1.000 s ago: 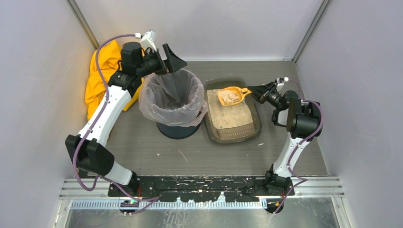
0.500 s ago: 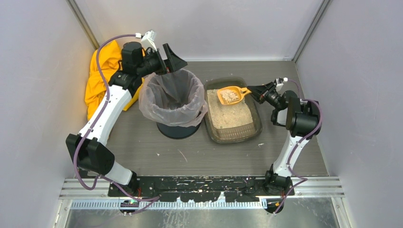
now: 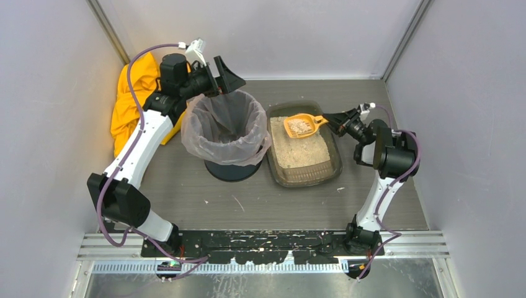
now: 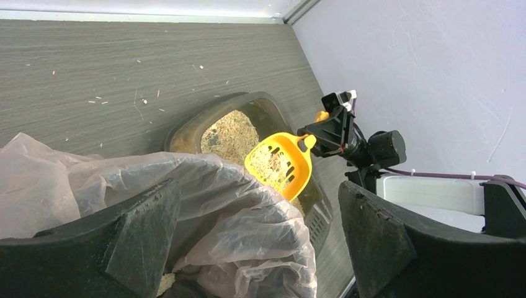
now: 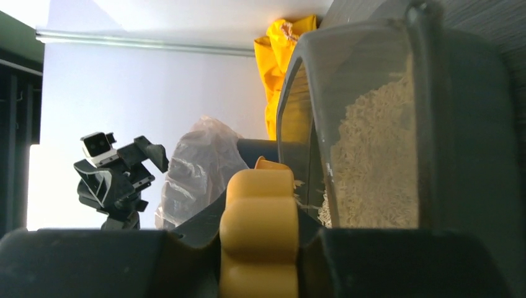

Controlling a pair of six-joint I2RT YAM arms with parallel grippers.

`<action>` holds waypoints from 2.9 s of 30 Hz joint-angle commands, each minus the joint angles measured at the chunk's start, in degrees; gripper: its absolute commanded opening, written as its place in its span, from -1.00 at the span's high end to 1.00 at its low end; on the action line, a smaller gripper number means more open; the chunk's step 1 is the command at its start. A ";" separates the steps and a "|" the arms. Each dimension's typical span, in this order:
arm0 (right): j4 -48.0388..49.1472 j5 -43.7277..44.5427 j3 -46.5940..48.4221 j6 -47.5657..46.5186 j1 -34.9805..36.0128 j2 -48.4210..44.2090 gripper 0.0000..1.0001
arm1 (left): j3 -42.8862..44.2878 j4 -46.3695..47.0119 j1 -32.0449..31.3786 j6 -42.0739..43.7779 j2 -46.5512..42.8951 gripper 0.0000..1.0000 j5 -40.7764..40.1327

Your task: Clean the litter box

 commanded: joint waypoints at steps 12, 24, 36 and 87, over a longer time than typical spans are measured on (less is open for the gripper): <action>4.24 1.18 0.57 0.72 -3.26 0.08 0.99 | 2.40 1.99 -0.26 1.02 -1.16 -0.94 0.61; 4.27 0.82 0.88 0.79 -2.44 0.63 0.99 | 1.41 1.61 -0.28 1.56 -2.67 -0.94 0.09; 4.28 1.01 0.61 0.83 -3.77 0.75 0.99 | 1.42 1.63 -0.25 1.55 -2.69 -0.94 0.18; 4.42 0.40 5.04 9.01 -3.91 -8.89 0.99 | -0.97 1.27 -0.47 2.89 -4.80 -0.94 -0.31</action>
